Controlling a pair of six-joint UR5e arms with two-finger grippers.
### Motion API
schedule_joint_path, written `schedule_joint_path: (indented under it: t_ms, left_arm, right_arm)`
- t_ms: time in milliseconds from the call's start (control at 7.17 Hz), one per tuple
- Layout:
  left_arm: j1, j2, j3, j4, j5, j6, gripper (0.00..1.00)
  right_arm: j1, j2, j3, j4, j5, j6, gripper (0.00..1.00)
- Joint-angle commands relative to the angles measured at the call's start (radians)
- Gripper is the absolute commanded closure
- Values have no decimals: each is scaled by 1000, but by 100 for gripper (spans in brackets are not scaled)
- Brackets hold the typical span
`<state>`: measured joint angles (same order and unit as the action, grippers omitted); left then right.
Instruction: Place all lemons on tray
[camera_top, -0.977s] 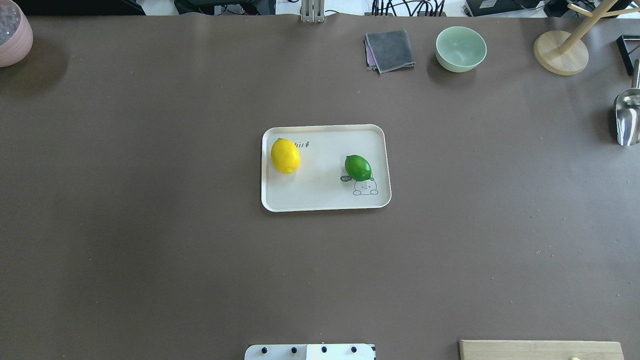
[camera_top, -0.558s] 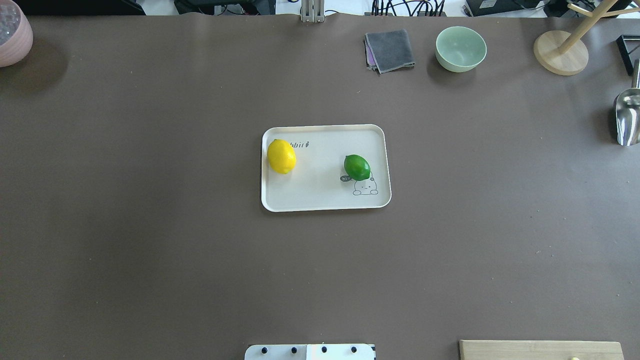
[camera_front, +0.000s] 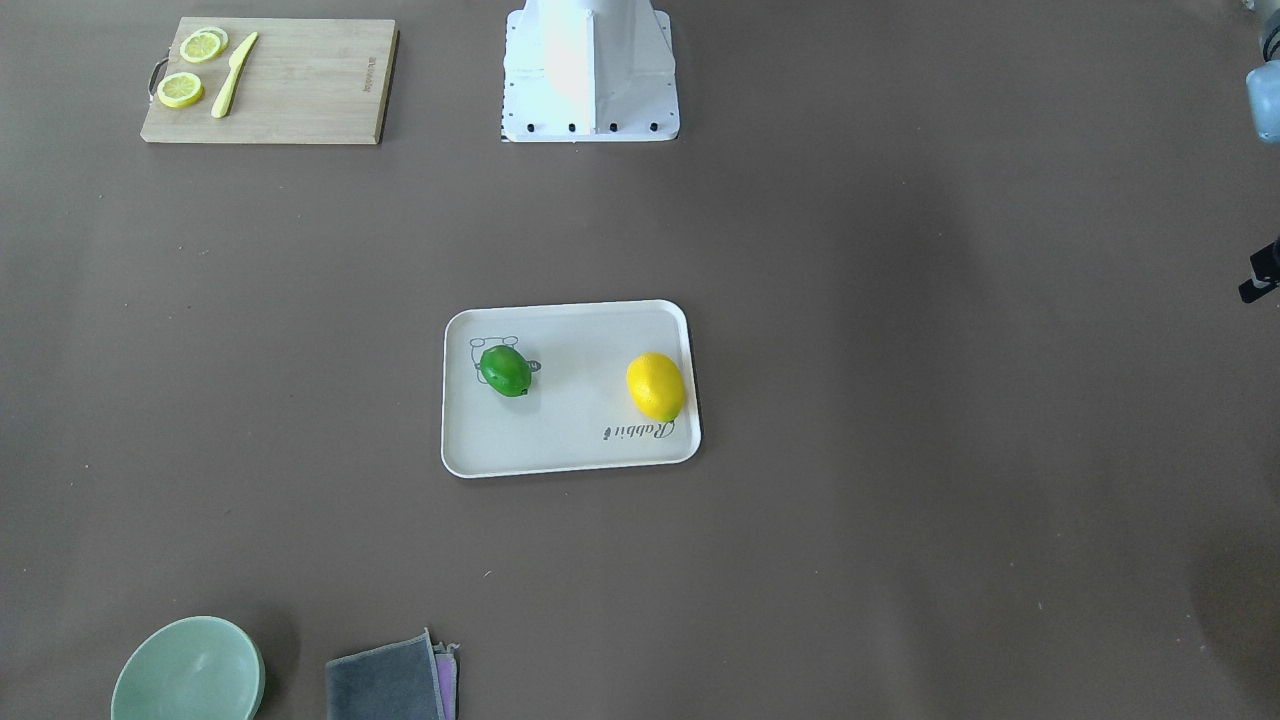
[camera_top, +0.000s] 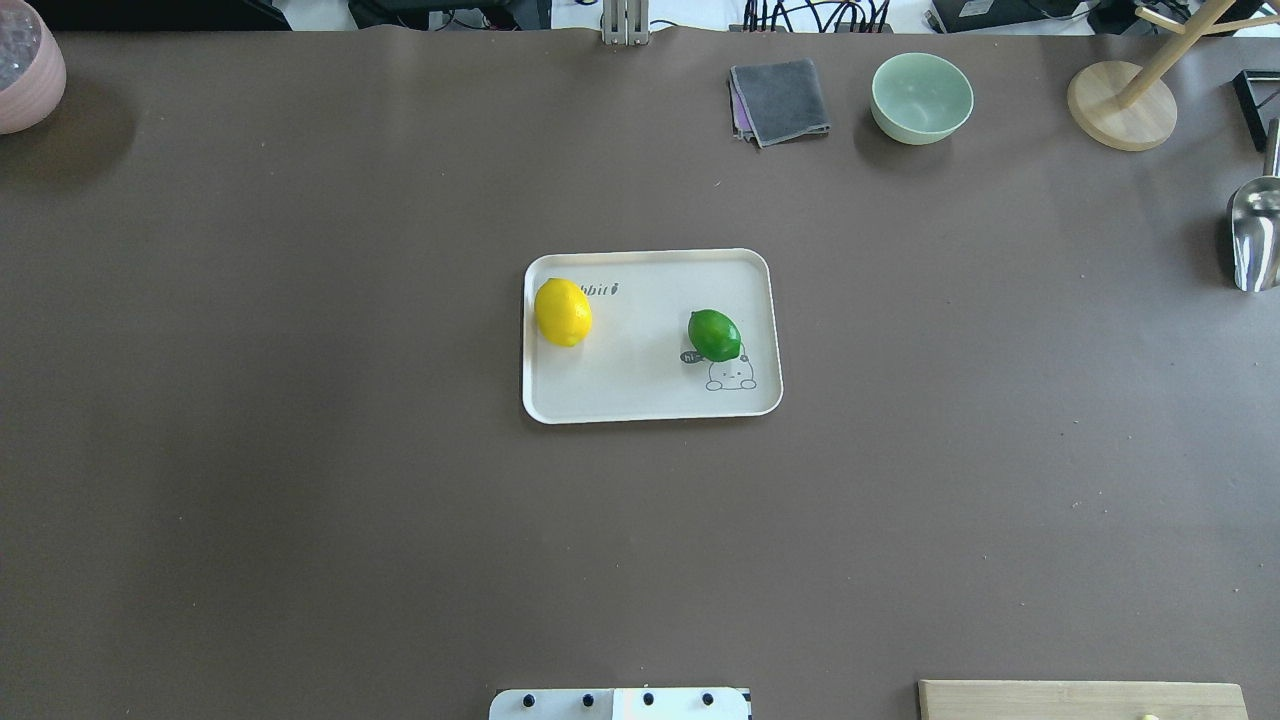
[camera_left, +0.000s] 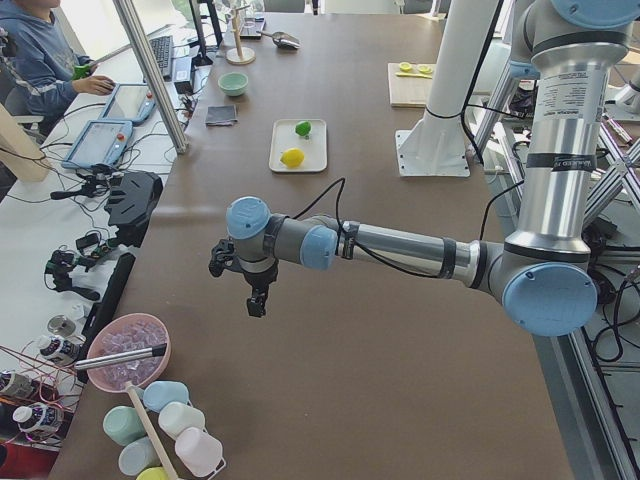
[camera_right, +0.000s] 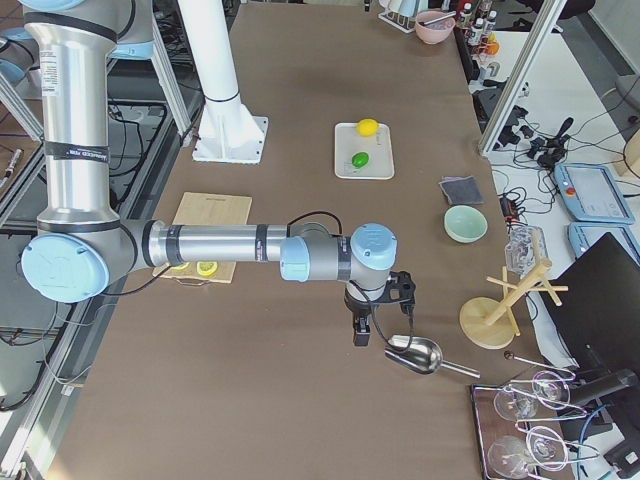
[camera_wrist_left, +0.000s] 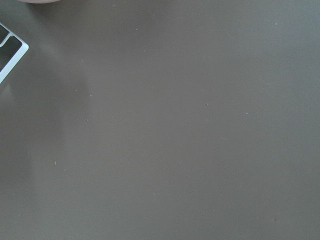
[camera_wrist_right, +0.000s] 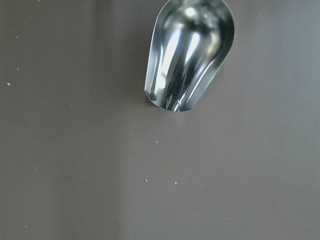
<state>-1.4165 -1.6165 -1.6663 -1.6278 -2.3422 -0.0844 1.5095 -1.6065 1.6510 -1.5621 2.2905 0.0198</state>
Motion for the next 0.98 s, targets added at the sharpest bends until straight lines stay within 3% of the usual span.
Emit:
schedule_joint_path:
  t_ms: [0,140,837]
  left_arm:
    - [-2,4,-18,-1,1,0,2]
    - [-4,1,-30,-3,6,0,2]
    - [-18,1,-33,-4,6,0,2]
  right_arm:
    - [0,-3,10,1,6,0,0]
    - [0,-4,45,1,1,0,0]
    - [2,-6,44,1,-5,-1,0]
